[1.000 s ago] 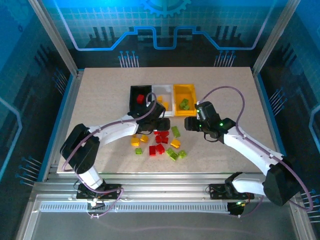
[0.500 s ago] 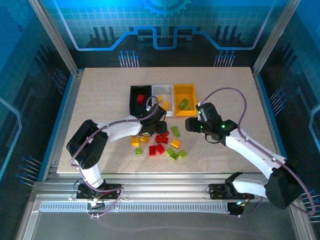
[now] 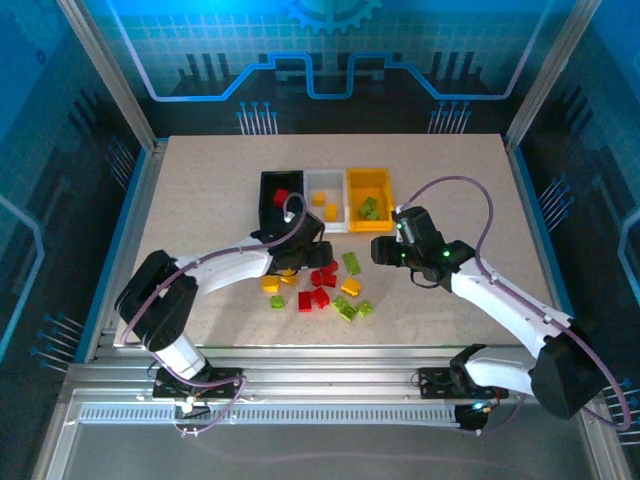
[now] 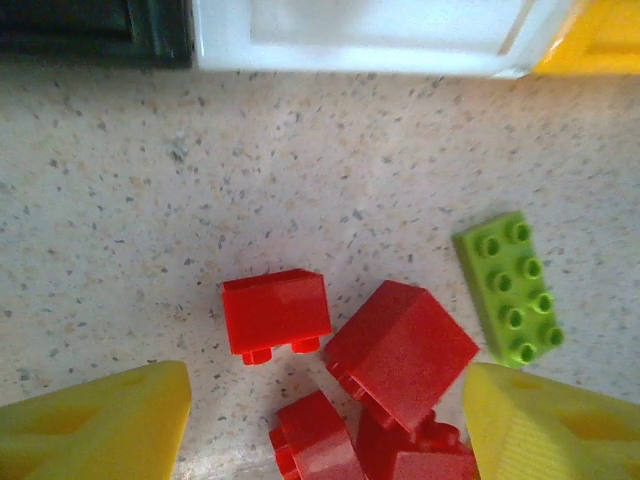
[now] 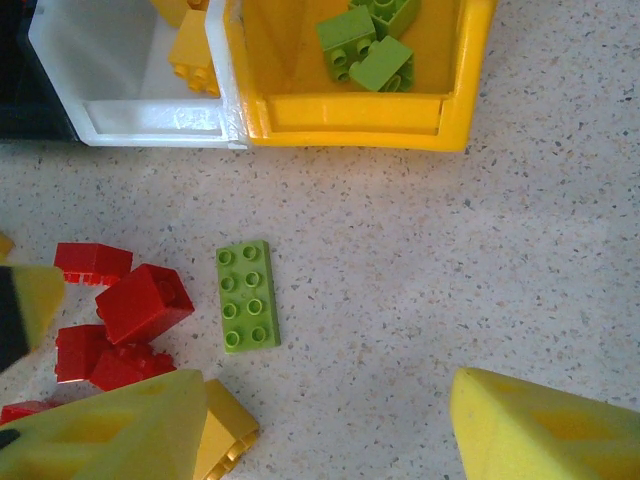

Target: Sort the legos into containers by color

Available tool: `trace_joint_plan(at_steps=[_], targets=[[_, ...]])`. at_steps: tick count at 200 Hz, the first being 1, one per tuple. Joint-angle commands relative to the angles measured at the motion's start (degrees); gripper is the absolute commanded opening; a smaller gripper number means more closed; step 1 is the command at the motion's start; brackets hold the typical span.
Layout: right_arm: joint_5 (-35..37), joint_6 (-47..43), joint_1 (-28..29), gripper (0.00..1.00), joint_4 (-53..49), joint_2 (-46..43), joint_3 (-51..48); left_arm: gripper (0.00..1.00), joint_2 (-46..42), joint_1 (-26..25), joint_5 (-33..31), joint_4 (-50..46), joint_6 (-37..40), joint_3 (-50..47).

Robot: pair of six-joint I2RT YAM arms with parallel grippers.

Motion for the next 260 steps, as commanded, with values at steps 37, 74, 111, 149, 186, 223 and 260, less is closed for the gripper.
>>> trace_joint_plan(at_steps=[37,74,111,149,186,223,260], targets=[[-0.5,1.1,0.1,0.66,0.5,-1.1,-0.9,0.74,5.3,1.7,-2.2,-2.1,2.4,2.9],[0.0,1.0,0.1,0.66,-0.5,-2.5,-0.9,0.63,9.2,2.0,-1.7,-0.5,2.6,3.3],[0.1,1.0,-0.1,0.66,-0.7,-3.0,-1.0,0.51,10.2,2.1,-1.6,0.1,2.5,2.5],[-0.2,1.1,-0.1,0.66,-0.2,-2.3,-1.0,0.38,9.4,2.0,-1.4,0.2,2.2,1.7],[-0.3,1.1,-0.1,0.66,-0.2,-2.1,-0.9,0.37,2.1,3.2,-3.3,-0.8,1.8,0.5],[-0.6,1.4,-0.2,0.66,0.3,-1.8,-1.2,0.37,-2.3,8.3,-5.0,-3.3,2.5,5.1],[-0.5,1.7,-0.2,0.66,0.2,-1.5,-1.3,0.37,1.3,13.1,-7.7,-4.7,4.5,13.0]])
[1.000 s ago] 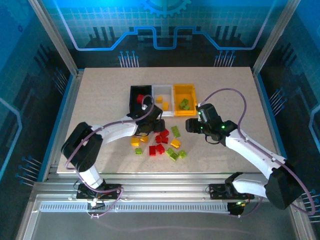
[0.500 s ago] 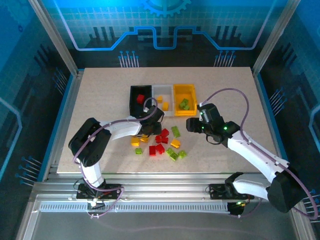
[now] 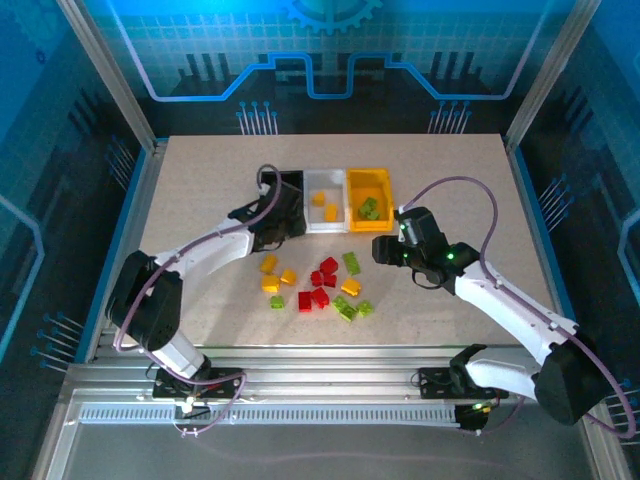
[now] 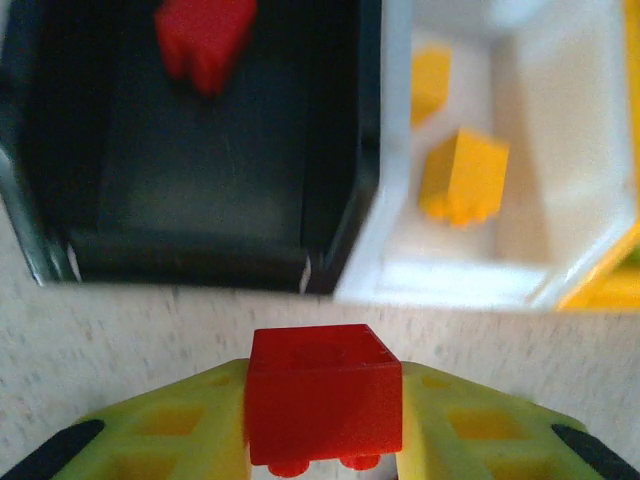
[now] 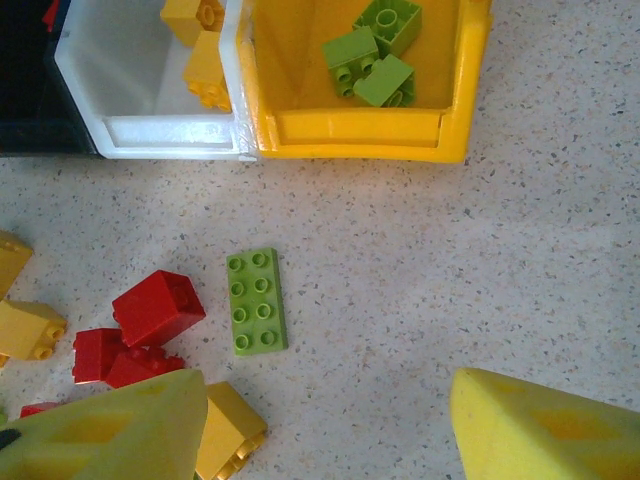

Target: Sort the legos into containers by color

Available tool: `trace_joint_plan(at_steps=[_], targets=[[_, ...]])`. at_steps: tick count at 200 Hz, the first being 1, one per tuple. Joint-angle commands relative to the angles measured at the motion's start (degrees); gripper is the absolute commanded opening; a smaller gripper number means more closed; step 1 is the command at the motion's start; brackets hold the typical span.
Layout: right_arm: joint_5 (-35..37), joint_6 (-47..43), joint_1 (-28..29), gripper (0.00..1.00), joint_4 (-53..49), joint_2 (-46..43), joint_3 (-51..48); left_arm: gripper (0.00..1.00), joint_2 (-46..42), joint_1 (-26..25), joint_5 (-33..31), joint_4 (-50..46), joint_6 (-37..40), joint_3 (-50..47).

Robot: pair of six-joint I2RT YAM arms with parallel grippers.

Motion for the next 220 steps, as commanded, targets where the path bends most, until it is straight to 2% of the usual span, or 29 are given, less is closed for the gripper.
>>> trace_joint_plan(at_steps=[1,31,65,103,126,160,194,220], targets=[[-0.5,1.4,-0.2,0.66,0.2,0.5,-1.1,0.37,2.3,2.6,-3.3,-2.6,2.2,5.4],[-0.3,1.4,-0.2,0.66,-0.4,0.4,-1.0,0.37,6.8,5.7,-3.8,-2.7,2.0,10.4],[-0.3,1.2,-0.1,0.66,-1.1,-0.1,-0.7,0.38,13.7,6.1,-4.8,-5.2,2.6,16.2],[-2.2,-0.2,0.2,0.67,-1.1,1.2,-0.4,0.61,15.4,6.2,-2.8,-4.3,2.1,16.7],[-3.4,-1.6,2.1,0.68,-0.6,3.7,0.8,0.75,11.6,5.8,-1.2,-3.1,1.8,15.4],[-2.7,-3.8,8.8,0.72,-0.7,11.8,6.4,0.98,2.6,3.4,2.3,-0.7,0.8,9.9],[-1.5,-4.0,14.7,0.74,0.1,22.6,13.0,0.99,-5.8,-1.9,3.1,-0.5,0.9,2.7],[0.5,-3.6,15.9,0.73,-1.3,30.0,18.9,0.99,-12.4,-3.9,3.9,0.5,-1.0,-5.2]])
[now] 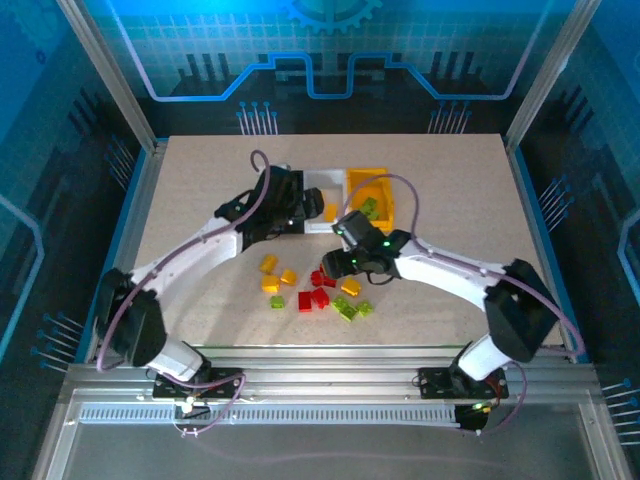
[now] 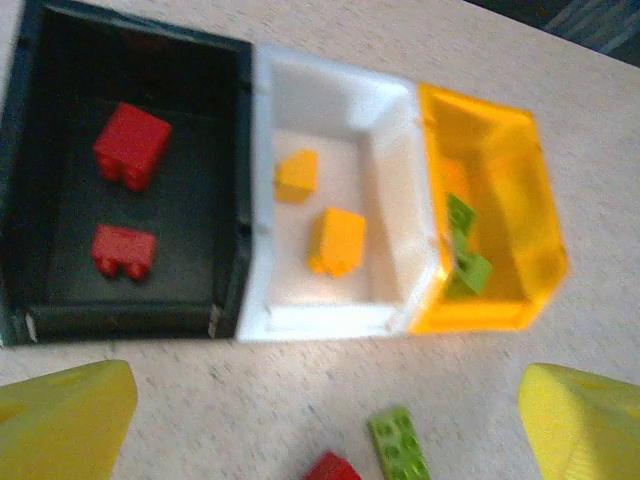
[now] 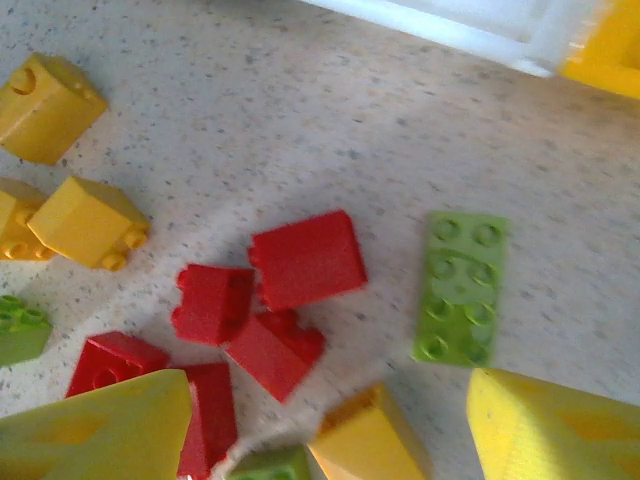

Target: Sort the legos into containers by color

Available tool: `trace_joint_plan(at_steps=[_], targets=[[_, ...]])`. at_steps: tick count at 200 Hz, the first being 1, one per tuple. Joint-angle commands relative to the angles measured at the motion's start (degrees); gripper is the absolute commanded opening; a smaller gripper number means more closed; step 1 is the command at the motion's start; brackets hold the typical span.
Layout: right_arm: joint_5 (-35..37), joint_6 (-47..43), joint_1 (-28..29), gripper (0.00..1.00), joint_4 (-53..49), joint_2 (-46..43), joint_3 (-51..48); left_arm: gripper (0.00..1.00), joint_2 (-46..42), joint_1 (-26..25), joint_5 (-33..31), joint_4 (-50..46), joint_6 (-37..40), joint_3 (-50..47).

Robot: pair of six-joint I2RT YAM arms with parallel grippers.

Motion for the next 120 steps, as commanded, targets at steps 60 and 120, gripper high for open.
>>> trace_joint_plan(at_steps=[60,120], targets=[[3.2,-2.3,1.0,0.71,-3.4,14.7,10.4,0.99,-13.8,-1.1,1.0,-1.0,-3.4,-16.8],[3.6,-2.5,1.1,0.67,-4.5,18.6,11.5,0.99,-16.1,-0.6,-2.1,-3.2,-5.1,-18.1]])
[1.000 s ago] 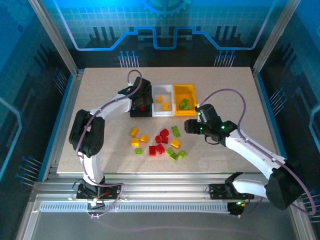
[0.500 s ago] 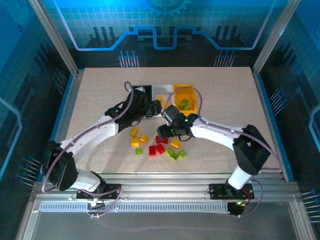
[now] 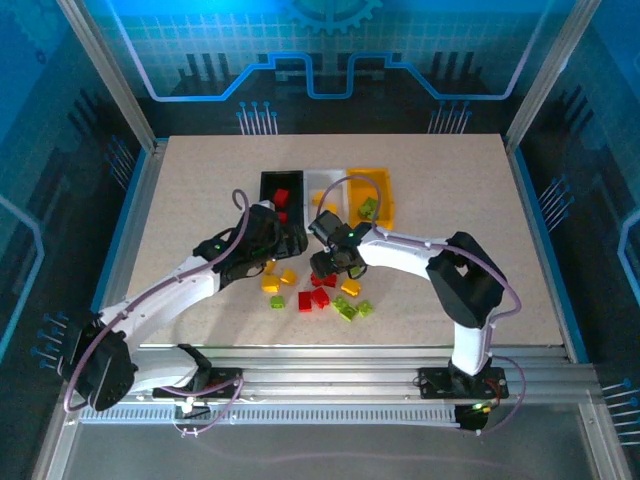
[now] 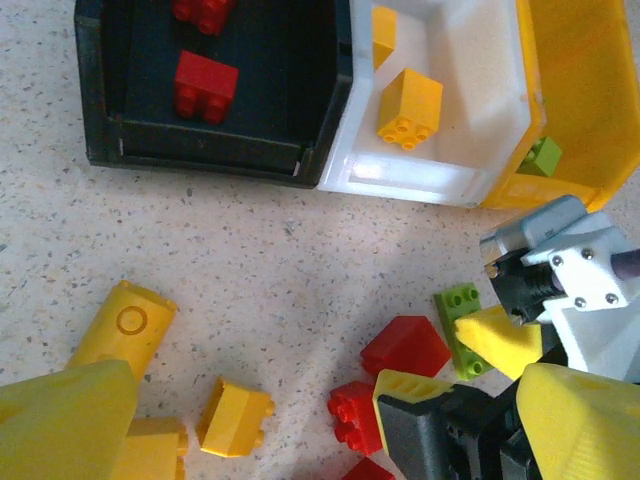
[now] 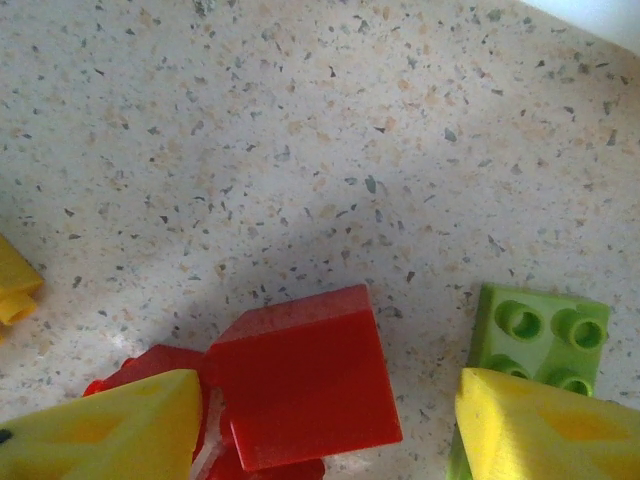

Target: Sort the legos into containers by color

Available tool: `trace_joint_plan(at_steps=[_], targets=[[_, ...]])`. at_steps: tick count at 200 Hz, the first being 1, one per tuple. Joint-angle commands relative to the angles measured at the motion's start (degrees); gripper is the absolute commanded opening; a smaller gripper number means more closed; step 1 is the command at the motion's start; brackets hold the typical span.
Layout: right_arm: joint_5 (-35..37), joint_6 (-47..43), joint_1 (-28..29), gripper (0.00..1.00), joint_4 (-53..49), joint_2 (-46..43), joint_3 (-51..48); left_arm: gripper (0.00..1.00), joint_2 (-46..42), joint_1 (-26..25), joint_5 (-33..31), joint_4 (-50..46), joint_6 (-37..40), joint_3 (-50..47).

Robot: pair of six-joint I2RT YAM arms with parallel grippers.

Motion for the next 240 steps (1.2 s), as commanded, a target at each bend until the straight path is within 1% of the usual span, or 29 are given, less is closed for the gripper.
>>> trace_joint_plan(at_steps=[1,20,37,74,114,125,143,151,183,214,240], targets=[[1.1,-0.4,0.4,0.67,-1.9,2.2,1.6,0.99,-2.6,0.4,-2.7,-2.0,-1.7,-0.9],[1.4,-0.7,0.4,0.63,-1.7,3.0,2.0,0.99,-3.9,1.2,-3.4,-2.9,-2.0,-1.2],[1.5,-1.1,0.4,0.57,-1.7,3.6,2.3,0.99,-4.7,1.7,-3.5,-3.6,-2.1,-1.3],[2.0,-0.7,0.3,0.56,-2.4,4.5,2.5,0.99,-6.3,2.5,-3.9,-4.8,-2.1,-1.9],[2.3,-0.4,-0.1,0.44,-1.7,3.3,1.4,0.99,-6.7,2.7,-3.7,-5.1,-1.9,-2.2],[2.5,-0.3,-0.3,0.46,-1.6,2.8,1.2,0.99,-6.8,2.8,-3.6,-5.2,-1.9,-2.2],[3.2,0.0,-0.7,0.53,-2.6,2.8,1.6,0.99,-6.9,2.9,-3.6,-5.2,-1.9,-2.5],[3.7,0.3,-0.7,0.54,-3.2,2.9,1.6,0.99,-7.1,2.8,-3.6,-5.2,-1.9,-2.6],[3.7,1.4,-1.5,0.51,-2.7,3.1,0.0,0.99,-7.2,2.9,-3.6,-5.0,-2.0,-3.0],[2.4,1.1,-1.1,0.53,-2.5,4.2,0.5,0.99,-7.1,2.9,-3.7,-5.0,-1.9,-3.1],[2.3,0.8,-0.9,0.46,-1.4,3.0,0.3,0.99,-7.2,3.0,-3.5,-5.2,-2.1,-3.2]])
